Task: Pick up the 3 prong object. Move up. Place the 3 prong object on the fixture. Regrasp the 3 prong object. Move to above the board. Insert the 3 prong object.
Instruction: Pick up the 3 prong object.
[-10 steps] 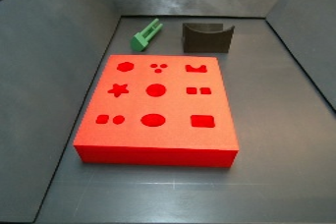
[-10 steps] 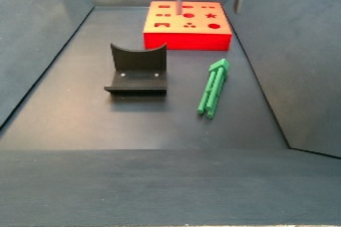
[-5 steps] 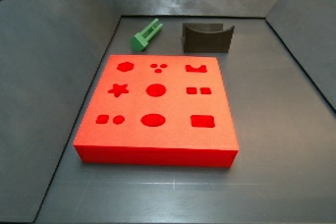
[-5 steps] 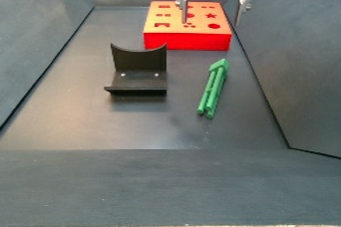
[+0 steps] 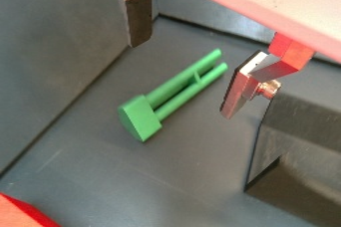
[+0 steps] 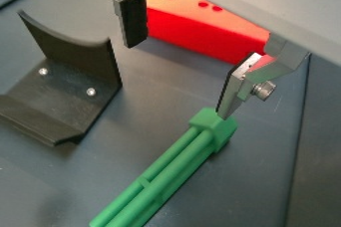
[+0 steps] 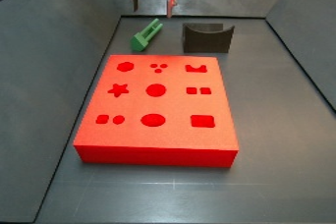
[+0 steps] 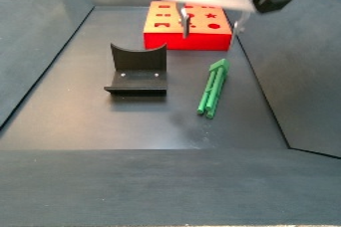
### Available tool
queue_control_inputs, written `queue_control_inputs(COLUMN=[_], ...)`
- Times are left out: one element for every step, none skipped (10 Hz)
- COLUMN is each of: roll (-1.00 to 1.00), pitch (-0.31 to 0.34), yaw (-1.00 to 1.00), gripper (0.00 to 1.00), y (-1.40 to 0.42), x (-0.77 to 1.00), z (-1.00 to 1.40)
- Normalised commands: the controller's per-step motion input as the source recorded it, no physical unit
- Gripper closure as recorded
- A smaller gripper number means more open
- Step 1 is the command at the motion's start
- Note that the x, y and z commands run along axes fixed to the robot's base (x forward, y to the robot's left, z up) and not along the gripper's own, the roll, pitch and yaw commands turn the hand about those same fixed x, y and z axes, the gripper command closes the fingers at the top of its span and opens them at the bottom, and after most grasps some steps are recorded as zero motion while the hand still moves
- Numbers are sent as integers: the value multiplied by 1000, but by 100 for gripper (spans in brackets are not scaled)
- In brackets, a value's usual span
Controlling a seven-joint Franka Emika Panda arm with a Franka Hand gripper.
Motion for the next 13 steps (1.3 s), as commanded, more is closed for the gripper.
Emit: queue_control_inputs(roll=[41,0,0,9,0,-19,56,59,1,-24,-4,-46,-94], pitch=[-83,-147,-119,-130,-171,-4,-26,-203,-146,-71,-67,-34,-83], yaw=[86,434,514,331,183,0,91,134,0,-11,0,-86,-171], gripper=[0,0,0,0,0,0,0,0,0,0,0,0,0], y=[263,457,646,517,137,29,0,206,240,220,97,89,114], x=[3,0,0,-163,-46,-9,0,-34,-251,-263,-103,-160,-331], z=[-1000,-966,-834,-709,-574,0,-303,-800,-497,-151,-154,0,0])
